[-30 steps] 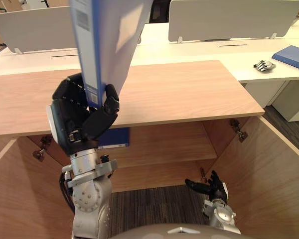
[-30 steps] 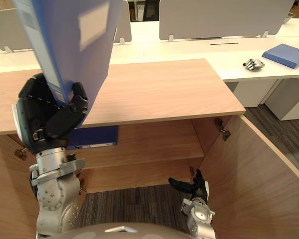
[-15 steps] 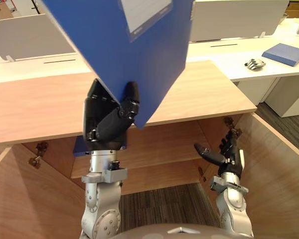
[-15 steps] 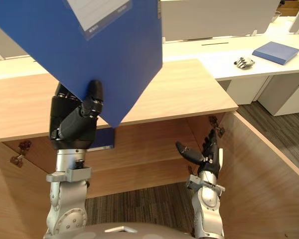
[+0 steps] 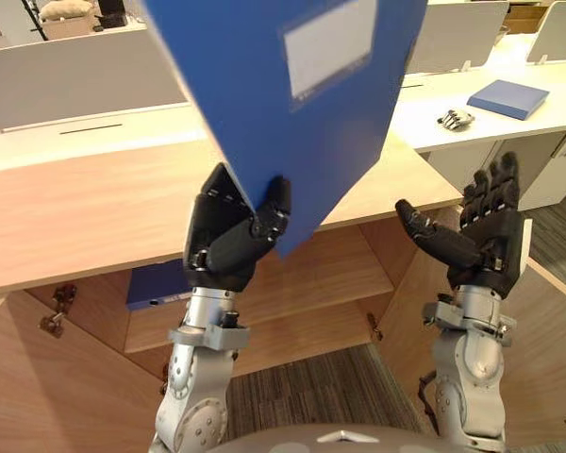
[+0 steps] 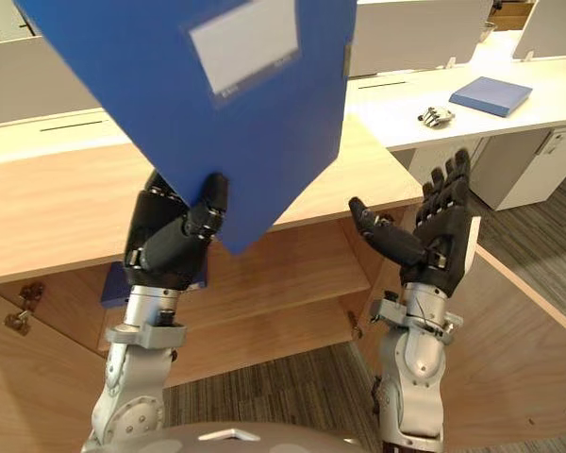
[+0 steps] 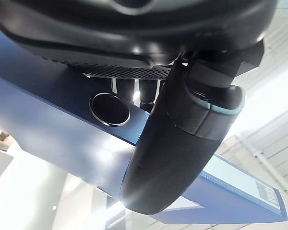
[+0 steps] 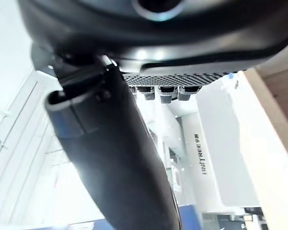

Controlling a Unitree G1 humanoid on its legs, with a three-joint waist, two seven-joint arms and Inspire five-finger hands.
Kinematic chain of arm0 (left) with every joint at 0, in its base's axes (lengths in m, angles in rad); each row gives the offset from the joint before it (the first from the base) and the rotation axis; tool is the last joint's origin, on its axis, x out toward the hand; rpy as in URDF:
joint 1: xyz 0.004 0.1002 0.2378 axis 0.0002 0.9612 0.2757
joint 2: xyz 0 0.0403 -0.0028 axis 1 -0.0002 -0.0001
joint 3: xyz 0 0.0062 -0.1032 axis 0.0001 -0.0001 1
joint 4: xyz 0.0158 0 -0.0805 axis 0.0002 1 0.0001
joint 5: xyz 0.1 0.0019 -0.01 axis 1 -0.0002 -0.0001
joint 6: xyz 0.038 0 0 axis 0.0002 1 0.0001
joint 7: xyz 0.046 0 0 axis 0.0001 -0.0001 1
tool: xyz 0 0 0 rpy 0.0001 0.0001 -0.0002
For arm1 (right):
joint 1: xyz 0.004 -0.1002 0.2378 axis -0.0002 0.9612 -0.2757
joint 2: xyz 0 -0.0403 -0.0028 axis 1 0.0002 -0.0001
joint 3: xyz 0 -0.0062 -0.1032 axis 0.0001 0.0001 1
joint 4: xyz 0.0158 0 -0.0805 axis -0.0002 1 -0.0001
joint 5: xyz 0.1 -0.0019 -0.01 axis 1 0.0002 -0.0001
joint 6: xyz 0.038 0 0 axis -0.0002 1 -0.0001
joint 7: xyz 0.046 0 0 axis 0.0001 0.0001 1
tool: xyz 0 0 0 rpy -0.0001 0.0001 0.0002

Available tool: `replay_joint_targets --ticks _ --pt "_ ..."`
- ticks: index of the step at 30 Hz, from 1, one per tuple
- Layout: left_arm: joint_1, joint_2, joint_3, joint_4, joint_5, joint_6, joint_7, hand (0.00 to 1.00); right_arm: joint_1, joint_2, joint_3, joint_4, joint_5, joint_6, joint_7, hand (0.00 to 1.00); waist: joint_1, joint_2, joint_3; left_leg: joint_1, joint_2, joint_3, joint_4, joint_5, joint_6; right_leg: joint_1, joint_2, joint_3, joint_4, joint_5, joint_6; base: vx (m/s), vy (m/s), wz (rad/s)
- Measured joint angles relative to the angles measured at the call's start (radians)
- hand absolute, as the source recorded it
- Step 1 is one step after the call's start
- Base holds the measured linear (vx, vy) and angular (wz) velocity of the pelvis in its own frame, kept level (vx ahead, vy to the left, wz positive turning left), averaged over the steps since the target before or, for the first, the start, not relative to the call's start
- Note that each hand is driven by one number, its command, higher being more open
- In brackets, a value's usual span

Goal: Walk over to the cabinet, pick up the folder, carry it to the office cabinet, place the folder inside the office cabinet, then close the office cabinet door

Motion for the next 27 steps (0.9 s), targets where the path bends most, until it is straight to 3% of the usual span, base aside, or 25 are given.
replay_joint_targets --ticks 15,27 --pt "-0.028 0.113 0.057 0.089 -0.024 0.04 -0.187 0.0 -0.124 -0.211 0.002 0.003 0.161 -0.017 0.194 1.0 0.003 -0.012 0.001 -0.017 -0.002 -0.003 -0.001 0.0 0.001 -0.008 -0.002 -0.002 -0.001 0.003 0.003 0.0 0.0 0.0" --pt "-0.095 0.153 0.177 0.176 -0.027 0.041 -0.292 0.0 -0.158 -0.277 0.002 0.217 0.161 0.018 0.307 1.0 0.006 -0.025 -0.003 -0.022 -0.015 -0.02 -0.014 0.008 0.012 -0.008 -0.015 -0.021 -0.003 0.005 0.006 -0.01 0.0 0.04"
